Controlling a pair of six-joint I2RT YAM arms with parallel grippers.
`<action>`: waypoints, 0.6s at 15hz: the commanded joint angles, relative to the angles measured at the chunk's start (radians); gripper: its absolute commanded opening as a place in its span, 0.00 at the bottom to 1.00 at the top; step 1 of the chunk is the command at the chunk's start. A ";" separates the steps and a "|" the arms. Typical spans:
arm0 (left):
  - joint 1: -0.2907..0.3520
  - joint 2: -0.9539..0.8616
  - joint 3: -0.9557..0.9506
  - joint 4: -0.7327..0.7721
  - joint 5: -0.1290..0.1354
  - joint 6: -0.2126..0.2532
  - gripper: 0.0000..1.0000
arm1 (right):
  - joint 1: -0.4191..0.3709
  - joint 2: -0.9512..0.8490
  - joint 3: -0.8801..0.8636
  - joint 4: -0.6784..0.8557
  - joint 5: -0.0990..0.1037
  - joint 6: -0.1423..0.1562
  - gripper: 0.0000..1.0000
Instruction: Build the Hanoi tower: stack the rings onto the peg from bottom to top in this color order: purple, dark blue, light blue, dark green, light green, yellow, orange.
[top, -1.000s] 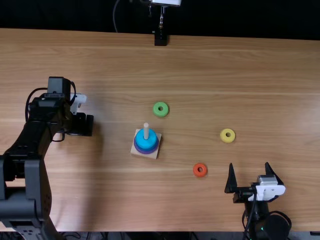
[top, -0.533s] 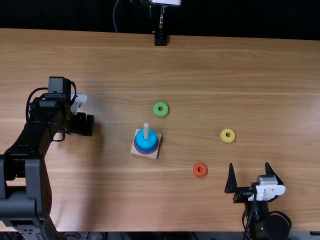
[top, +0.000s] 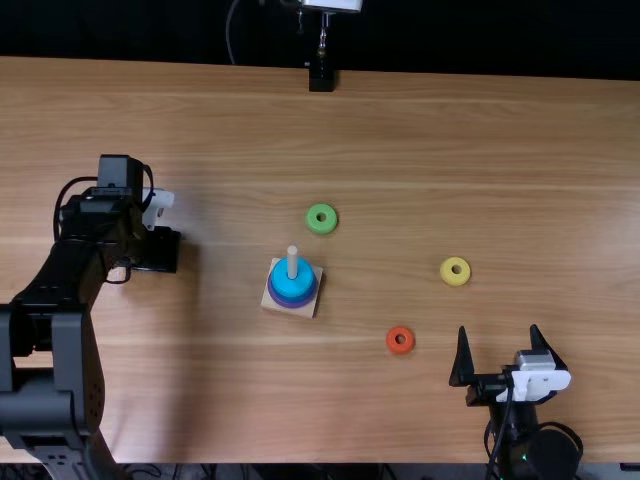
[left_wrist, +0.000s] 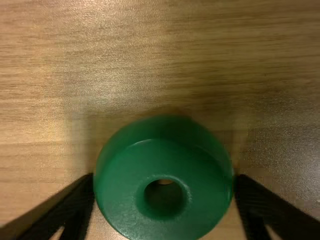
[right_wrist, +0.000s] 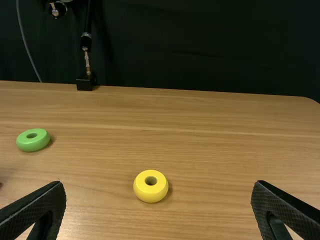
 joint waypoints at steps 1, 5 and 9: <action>-0.010 0.026 0.009 0.001 -0.015 0.010 0.00 | -0.013 -0.012 -0.013 -0.004 0.001 -0.002 1.00; -0.014 0.016 0.067 -0.016 -0.041 0.008 0.00 | -0.013 -0.012 -0.013 -0.004 0.001 -0.002 1.00; -0.103 -0.082 0.190 -0.240 -0.039 -0.010 0.00 | -0.013 -0.012 -0.013 -0.004 0.001 -0.002 1.00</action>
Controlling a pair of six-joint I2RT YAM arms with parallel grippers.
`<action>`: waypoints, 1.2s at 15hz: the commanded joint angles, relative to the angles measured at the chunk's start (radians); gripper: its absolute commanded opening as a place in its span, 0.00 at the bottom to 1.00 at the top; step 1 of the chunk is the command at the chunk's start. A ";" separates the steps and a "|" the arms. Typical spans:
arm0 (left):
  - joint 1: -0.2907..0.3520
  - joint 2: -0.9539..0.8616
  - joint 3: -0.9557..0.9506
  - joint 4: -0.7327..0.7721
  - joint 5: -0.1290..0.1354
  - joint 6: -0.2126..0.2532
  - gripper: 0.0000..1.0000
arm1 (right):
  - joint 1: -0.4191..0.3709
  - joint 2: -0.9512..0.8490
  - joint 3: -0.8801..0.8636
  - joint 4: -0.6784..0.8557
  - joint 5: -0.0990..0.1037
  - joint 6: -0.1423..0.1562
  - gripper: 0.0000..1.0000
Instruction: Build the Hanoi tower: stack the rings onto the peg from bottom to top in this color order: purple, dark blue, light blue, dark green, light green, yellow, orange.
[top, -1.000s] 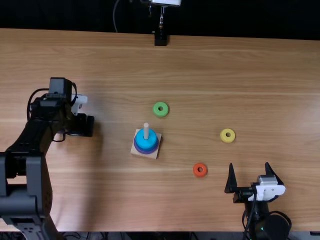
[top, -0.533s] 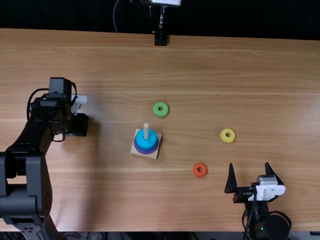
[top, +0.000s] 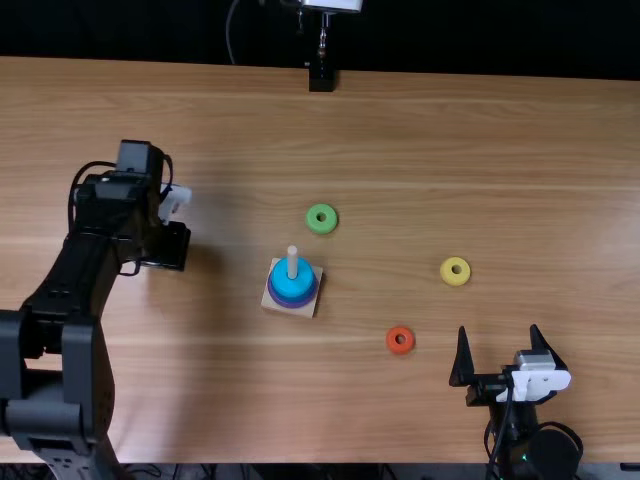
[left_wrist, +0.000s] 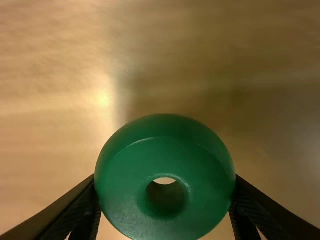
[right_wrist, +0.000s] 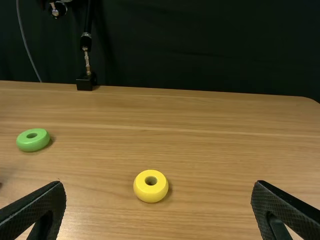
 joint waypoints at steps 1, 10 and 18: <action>-0.040 -0.070 0.087 -0.067 0.002 -0.029 0.00 | -0.013 -0.012 -0.013 -0.004 0.001 -0.002 1.00; -0.336 -0.126 0.396 -0.358 0.000 -0.296 0.00 | -0.013 -0.012 -0.013 -0.002 0.001 -0.002 1.00; -0.443 -0.143 0.519 -0.421 0.000 -0.381 0.00 | -0.013 -0.012 -0.013 -0.004 0.001 -0.002 1.00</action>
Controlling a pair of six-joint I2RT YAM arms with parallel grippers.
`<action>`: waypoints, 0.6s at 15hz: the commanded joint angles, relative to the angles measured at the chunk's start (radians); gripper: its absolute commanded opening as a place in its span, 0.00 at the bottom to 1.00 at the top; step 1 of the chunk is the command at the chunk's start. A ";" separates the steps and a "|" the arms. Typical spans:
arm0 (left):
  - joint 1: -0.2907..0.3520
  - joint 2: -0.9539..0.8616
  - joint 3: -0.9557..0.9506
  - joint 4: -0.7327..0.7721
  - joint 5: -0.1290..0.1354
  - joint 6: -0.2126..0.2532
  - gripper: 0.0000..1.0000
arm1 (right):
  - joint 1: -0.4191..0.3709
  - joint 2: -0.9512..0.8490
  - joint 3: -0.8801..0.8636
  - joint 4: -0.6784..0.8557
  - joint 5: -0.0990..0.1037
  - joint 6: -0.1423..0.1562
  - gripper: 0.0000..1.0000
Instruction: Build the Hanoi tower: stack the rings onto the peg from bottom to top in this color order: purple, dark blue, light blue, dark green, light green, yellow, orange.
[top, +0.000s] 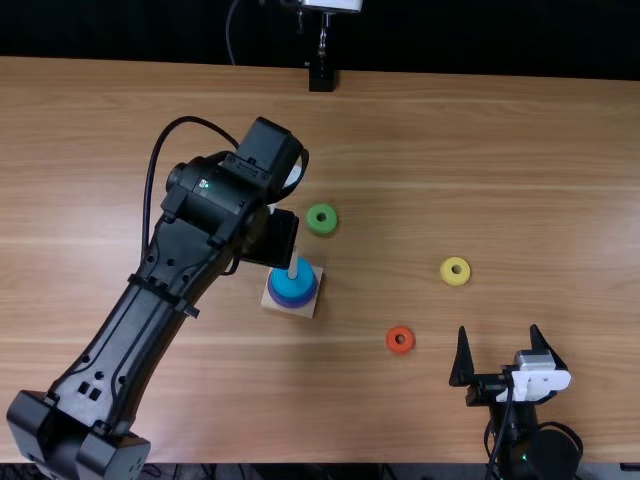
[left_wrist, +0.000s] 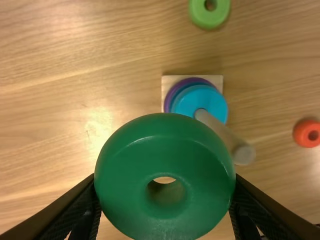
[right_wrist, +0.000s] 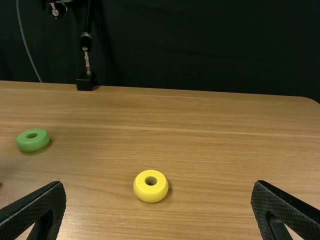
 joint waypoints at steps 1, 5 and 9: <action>-0.029 -0.033 0.043 -0.001 0.000 -0.043 0.00 | -0.013 -0.012 -0.013 -0.002 0.001 -0.002 1.00; -0.065 -0.024 0.081 -0.003 0.000 -0.055 0.00 | -0.013 -0.012 -0.013 -0.004 0.001 -0.002 1.00; -0.078 -0.004 0.093 -0.003 0.000 -0.057 0.00 | -0.013 -0.012 -0.013 -0.004 0.001 -0.002 1.00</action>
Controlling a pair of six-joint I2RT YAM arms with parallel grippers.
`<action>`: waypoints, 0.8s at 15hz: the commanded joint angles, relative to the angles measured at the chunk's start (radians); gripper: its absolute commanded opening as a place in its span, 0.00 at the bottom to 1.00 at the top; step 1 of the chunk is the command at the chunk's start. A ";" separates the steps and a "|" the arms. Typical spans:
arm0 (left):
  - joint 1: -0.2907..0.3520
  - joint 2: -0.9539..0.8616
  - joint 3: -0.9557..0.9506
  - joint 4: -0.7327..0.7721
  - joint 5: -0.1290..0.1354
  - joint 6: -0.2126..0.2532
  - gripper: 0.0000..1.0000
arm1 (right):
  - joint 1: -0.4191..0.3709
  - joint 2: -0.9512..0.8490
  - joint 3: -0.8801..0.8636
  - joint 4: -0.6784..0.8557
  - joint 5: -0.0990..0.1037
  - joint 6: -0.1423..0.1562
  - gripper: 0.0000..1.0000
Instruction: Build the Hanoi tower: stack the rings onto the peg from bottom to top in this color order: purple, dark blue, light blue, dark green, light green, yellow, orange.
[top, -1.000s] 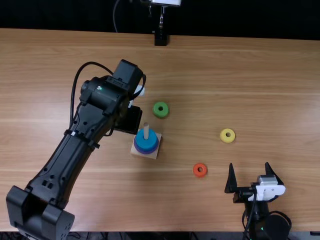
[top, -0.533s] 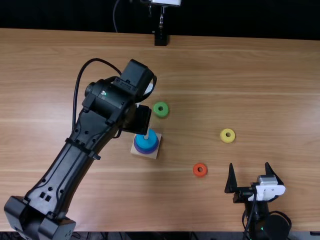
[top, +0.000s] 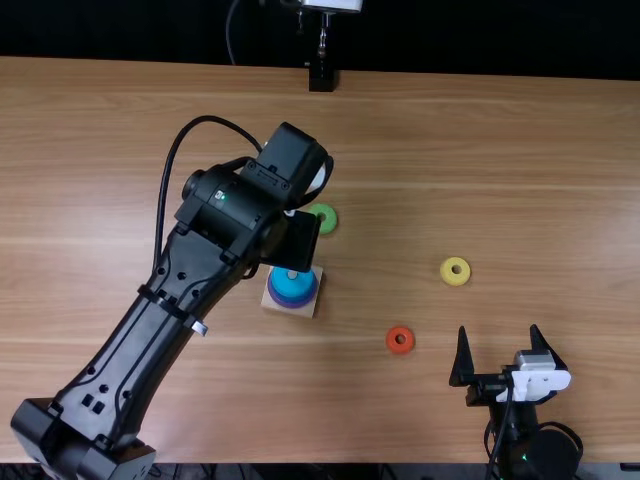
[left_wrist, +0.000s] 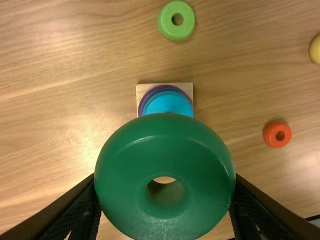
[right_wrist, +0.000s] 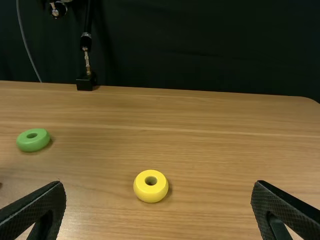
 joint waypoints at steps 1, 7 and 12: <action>-0.027 0.008 0.033 -0.002 -0.001 -0.015 0.00 | -0.013 -0.012 -0.013 -0.002 0.000 -0.002 1.00; -0.045 0.041 0.032 0.000 0.001 -0.015 0.00 | -0.013 -0.012 -0.013 -0.004 0.000 -0.002 1.00; -0.042 0.061 0.029 0.000 -0.001 -0.012 0.00 | -0.013 -0.012 -0.013 -0.004 0.000 -0.002 1.00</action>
